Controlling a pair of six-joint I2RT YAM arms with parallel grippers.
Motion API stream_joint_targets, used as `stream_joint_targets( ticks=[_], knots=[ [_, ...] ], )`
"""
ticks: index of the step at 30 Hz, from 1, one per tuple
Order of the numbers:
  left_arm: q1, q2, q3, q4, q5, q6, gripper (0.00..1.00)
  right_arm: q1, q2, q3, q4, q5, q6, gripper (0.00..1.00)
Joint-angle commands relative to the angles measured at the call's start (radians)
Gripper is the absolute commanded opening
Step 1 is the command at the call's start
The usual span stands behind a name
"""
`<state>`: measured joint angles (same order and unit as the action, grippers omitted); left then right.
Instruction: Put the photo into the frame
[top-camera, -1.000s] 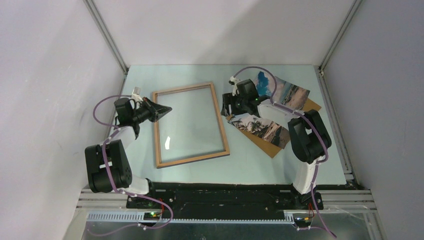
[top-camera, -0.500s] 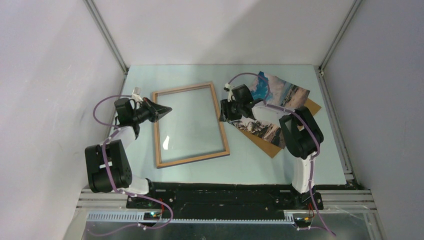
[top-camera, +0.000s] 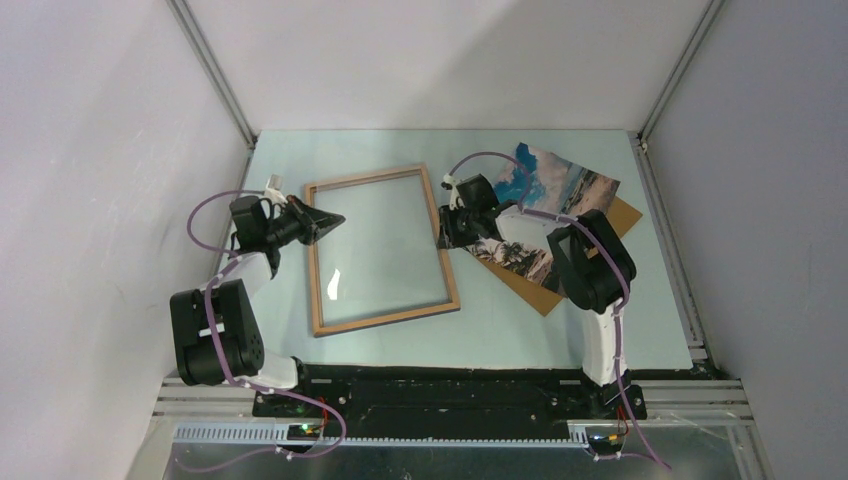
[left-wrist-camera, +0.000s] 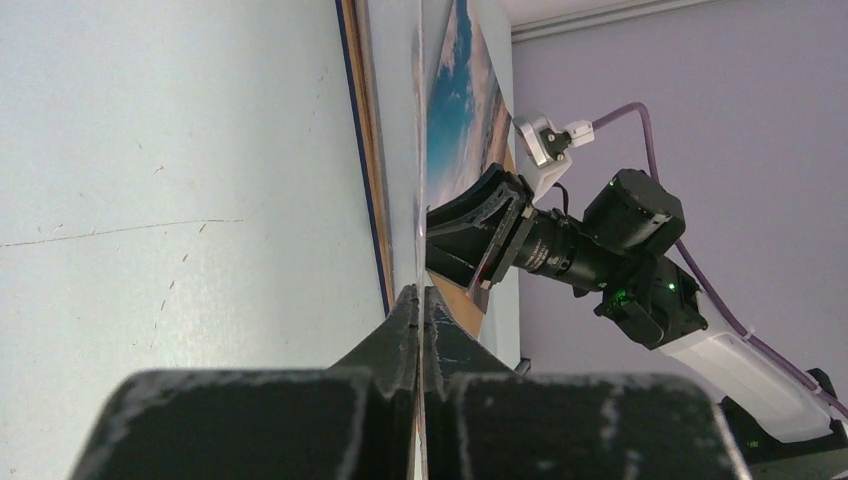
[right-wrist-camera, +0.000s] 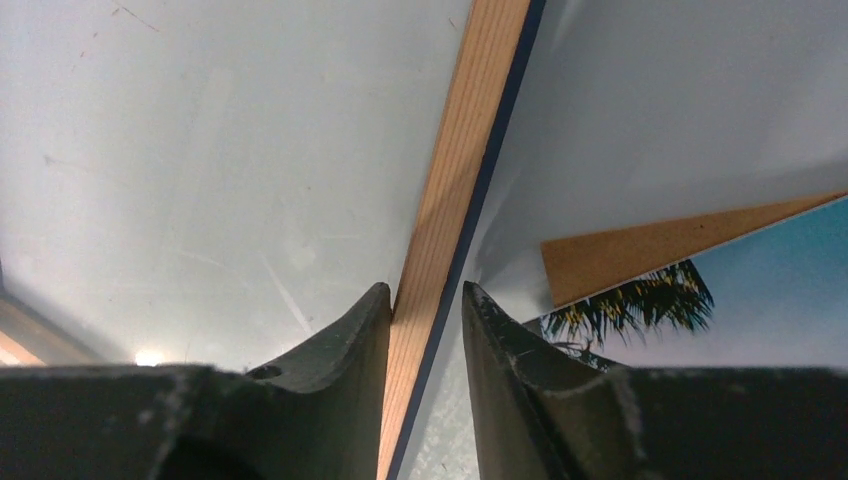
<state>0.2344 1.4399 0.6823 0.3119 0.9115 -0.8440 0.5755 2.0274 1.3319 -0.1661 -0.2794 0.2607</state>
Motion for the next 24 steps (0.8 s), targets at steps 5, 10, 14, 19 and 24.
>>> stream_joint_targets(
  ticks=[5, 10, 14, 19, 24],
  knots=[
    [-0.021, -0.026, -0.006, 0.018, 0.038, 0.037, 0.00, 0.008, 0.015, 0.050, 0.006, -0.007, -0.002, 0.28],
    [-0.021, -0.025, -0.008, 0.018, 0.038, 0.040, 0.00, 0.004, 0.012, 0.052, 0.005, -0.013, -0.003, 0.22],
    [-0.021, -0.025, -0.009, 0.018, 0.039, 0.043, 0.00, 0.002, 0.010, 0.052, 0.006, -0.016, -0.003, 0.20],
    [-0.022, -0.027, -0.012, 0.013, 0.036, 0.050, 0.00, 0.000, 0.009, 0.052, 0.005, -0.017, -0.002, 0.19],
    [-0.022, -0.033, -0.011, -0.003, 0.030, 0.065, 0.00, -0.004, 0.007, 0.053, 0.003, -0.017, 0.000, 0.18]
  ],
)
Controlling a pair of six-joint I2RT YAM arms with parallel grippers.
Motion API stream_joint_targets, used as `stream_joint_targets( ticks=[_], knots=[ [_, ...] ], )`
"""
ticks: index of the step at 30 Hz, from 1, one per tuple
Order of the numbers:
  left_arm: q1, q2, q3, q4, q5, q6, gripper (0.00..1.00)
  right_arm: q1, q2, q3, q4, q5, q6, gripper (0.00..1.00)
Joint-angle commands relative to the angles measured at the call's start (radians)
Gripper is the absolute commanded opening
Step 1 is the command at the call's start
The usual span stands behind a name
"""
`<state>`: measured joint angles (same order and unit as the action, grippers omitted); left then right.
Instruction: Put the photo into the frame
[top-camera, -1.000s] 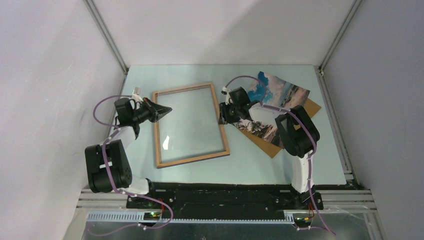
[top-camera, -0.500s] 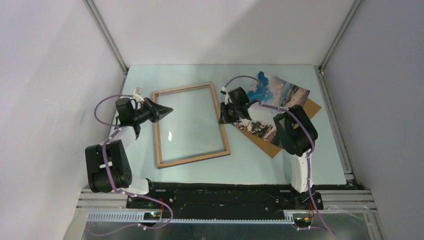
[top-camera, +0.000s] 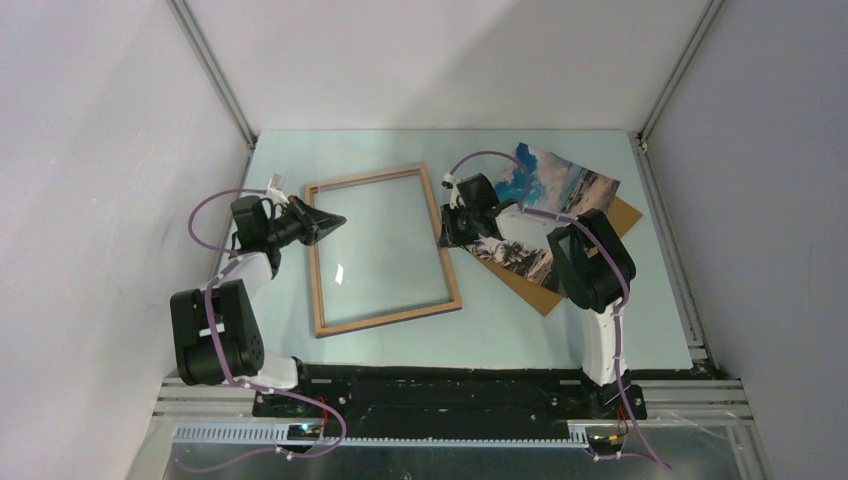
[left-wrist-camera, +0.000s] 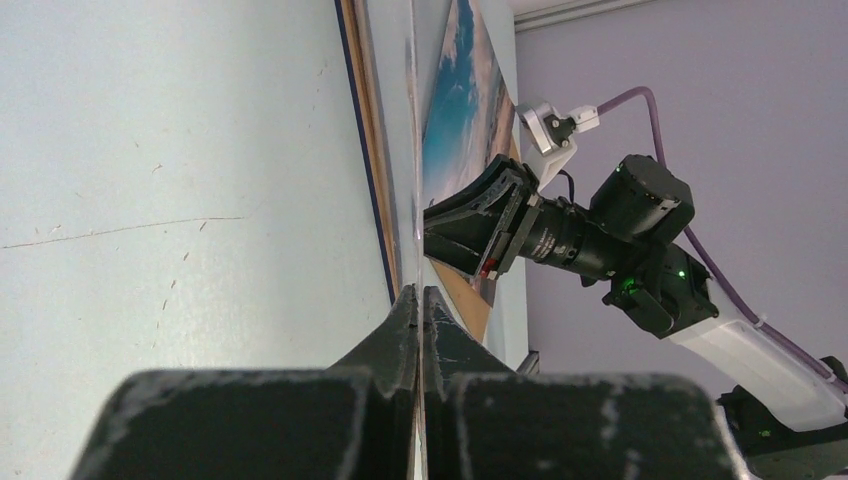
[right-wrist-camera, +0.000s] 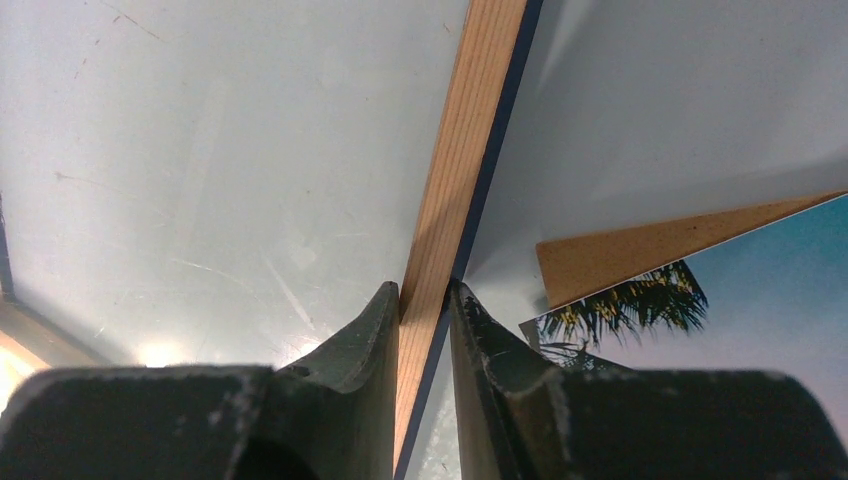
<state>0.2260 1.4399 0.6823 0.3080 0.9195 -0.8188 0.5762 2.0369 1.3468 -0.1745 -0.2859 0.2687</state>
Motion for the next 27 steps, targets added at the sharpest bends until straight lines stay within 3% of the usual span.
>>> stream_joint_targets(
  ticks=[1, 27],
  knots=[
    [-0.013, -0.033, -0.011, -0.005, 0.022, 0.042, 0.00, -0.005, -0.004, 0.040, 0.010, -0.010, -0.008, 0.18],
    [-0.014, -0.004, 0.021, -0.159, -0.021, 0.150, 0.00, -0.018, -0.002, 0.046, 0.003, -0.013, 0.006, 0.13]
  ],
)
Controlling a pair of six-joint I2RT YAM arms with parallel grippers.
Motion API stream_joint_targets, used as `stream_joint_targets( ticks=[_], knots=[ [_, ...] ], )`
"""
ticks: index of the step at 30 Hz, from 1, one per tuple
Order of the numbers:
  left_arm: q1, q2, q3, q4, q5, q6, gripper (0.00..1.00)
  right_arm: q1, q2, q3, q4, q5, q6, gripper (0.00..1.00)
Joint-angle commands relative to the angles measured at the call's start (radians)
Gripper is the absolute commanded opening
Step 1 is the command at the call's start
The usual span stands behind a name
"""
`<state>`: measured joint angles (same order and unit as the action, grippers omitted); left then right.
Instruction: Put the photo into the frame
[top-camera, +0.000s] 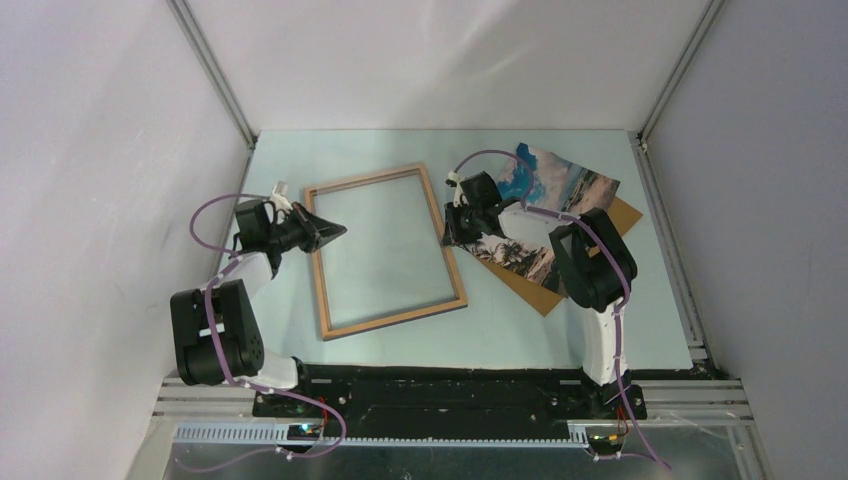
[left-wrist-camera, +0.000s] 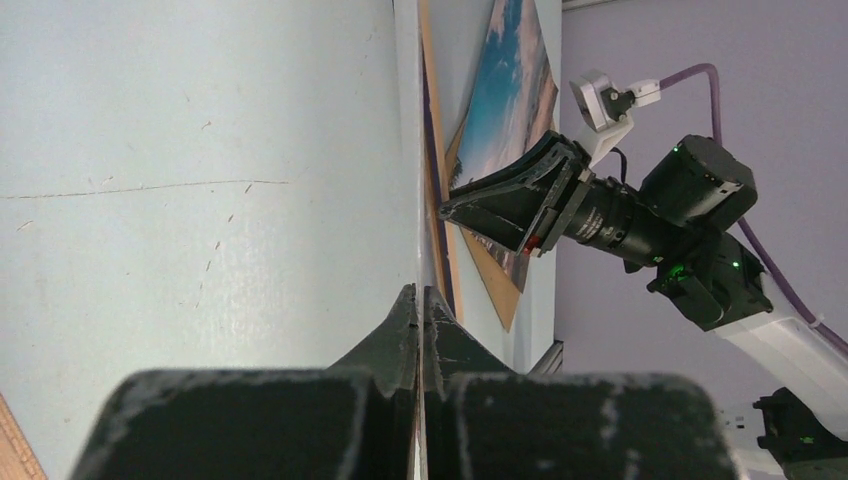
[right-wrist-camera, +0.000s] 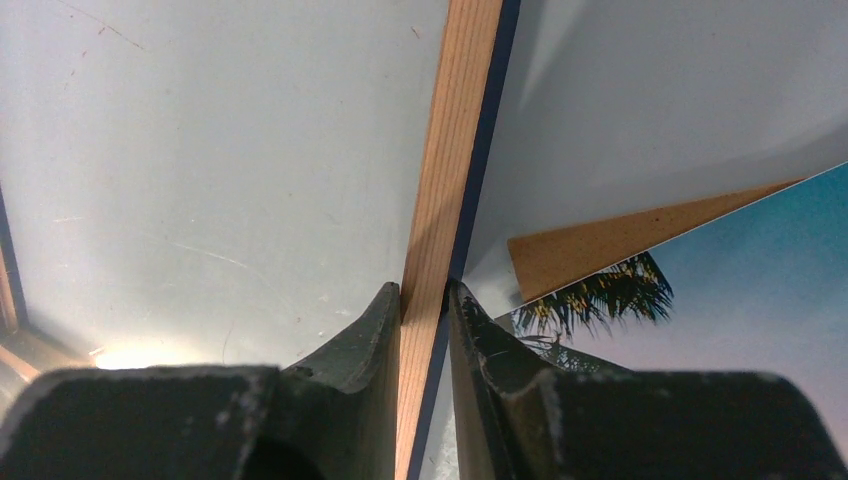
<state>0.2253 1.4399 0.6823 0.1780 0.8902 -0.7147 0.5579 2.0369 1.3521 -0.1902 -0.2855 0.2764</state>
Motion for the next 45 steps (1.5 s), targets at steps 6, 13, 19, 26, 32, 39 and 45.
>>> stream_joint_targets(
  ticks=[6, 13, 19, 26, 32, 39, 45],
  knots=[
    [-0.015, 0.002, 0.019, -0.036, 0.001, 0.055, 0.00, 0.000, 0.000, 0.042, 0.019, -0.009, 0.003, 0.12],
    [-0.030, 0.011, 0.019, -0.049, -0.010, 0.077, 0.00, -0.002, 0.002, 0.041, 0.020, -0.006, 0.013, 0.10],
    [-0.037, 0.023, 0.021, -0.066, -0.030, 0.105, 0.00, -0.003, 0.005, 0.047, 0.017, -0.006, 0.016, 0.10],
    [-0.043, 0.045, 0.039, -0.113, -0.061, 0.148, 0.00, 0.000, 0.014, 0.055, 0.012, -0.009, 0.016, 0.09],
    [-0.046, 0.055, 0.045, -0.120, -0.056, 0.149, 0.00, -0.001, 0.019, 0.057, 0.010, -0.010, 0.018, 0.08],
    [-0.051, 0.062, 0.049, -0.114, -0.062, 0.148, 0.00, 0.003, 0.020, 0.059, 0.010, -0.011, 0.018, 0.09],
    [-0.052, 0.060, 0.049, -0.103, -0.070, 0.150, 0.00, 0.010, 0.021, 0.061, 0.008, -0.012, 0.015, 0.09]
  ],
)
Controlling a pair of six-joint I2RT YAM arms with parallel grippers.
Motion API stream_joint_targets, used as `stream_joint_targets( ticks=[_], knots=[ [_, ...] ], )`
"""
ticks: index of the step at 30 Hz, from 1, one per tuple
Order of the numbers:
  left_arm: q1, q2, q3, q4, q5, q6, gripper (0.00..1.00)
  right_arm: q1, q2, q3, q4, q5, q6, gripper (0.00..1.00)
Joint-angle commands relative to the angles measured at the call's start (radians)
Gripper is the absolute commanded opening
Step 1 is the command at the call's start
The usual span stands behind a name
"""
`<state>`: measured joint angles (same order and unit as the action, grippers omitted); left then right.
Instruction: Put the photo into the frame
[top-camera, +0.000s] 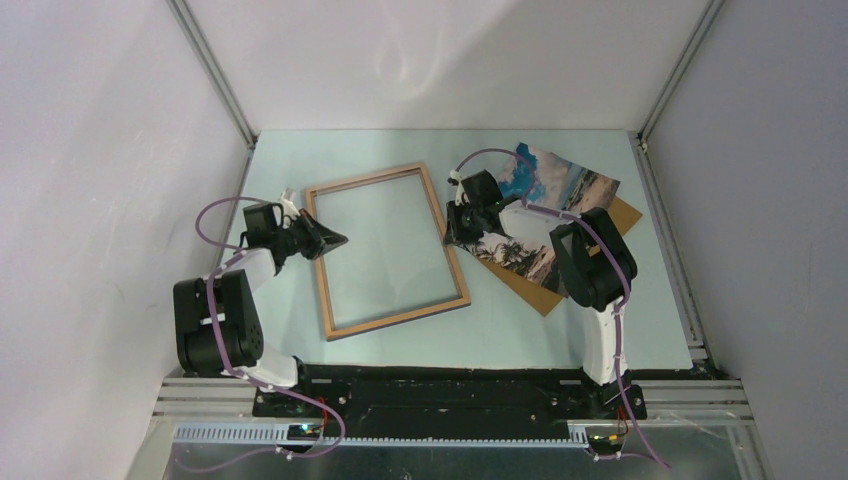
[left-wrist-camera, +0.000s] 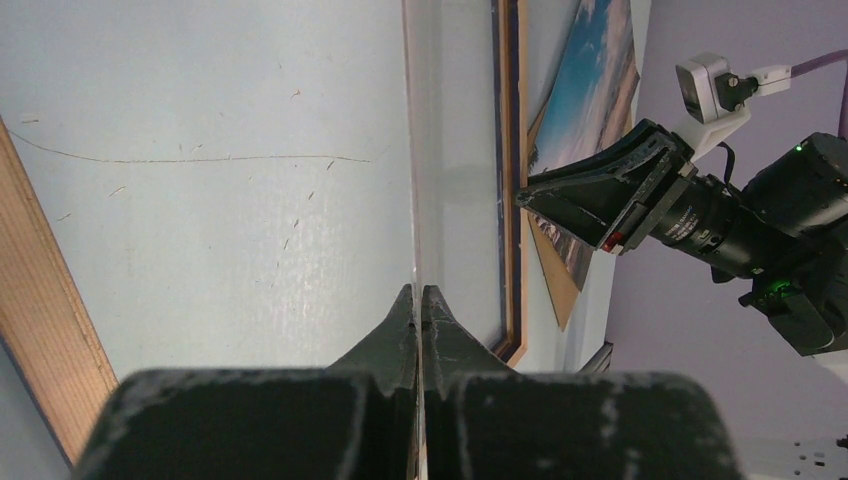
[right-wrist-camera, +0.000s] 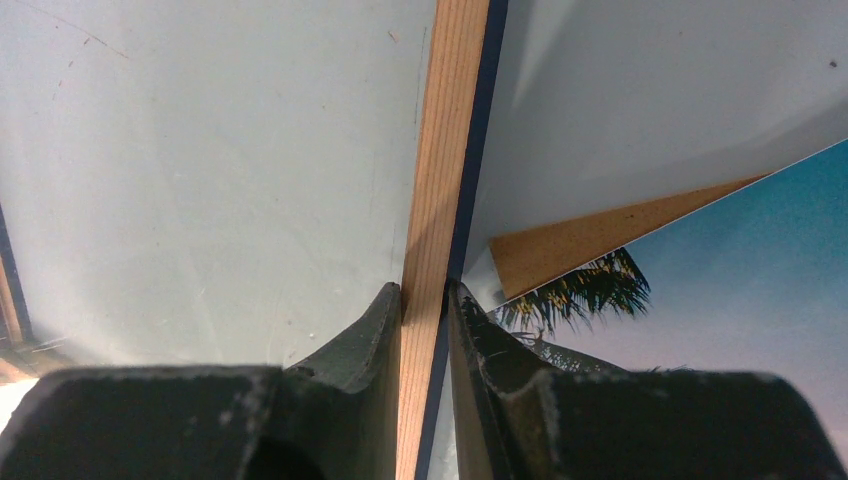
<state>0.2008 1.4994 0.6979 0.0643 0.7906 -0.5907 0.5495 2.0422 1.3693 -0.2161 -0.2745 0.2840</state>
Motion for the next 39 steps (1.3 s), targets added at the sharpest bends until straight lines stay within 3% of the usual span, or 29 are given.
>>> stream_joint_targets(
  ticks=[1, 39],
  knots=[
    [-0.028, -0.001, 0.035, 0.012, 0.027, 0.026, 0.00, 0.019, 0.015, 0.044, 0.033, -0.024, 0.007, 0.09],
    [-0.037, 0.182, 0.144, -0.058, -0.024, 0.110, 0.00, 0.065, -0.044, 0.002, 0.019, 0.036, 0.026, 0.10]
  ],
)
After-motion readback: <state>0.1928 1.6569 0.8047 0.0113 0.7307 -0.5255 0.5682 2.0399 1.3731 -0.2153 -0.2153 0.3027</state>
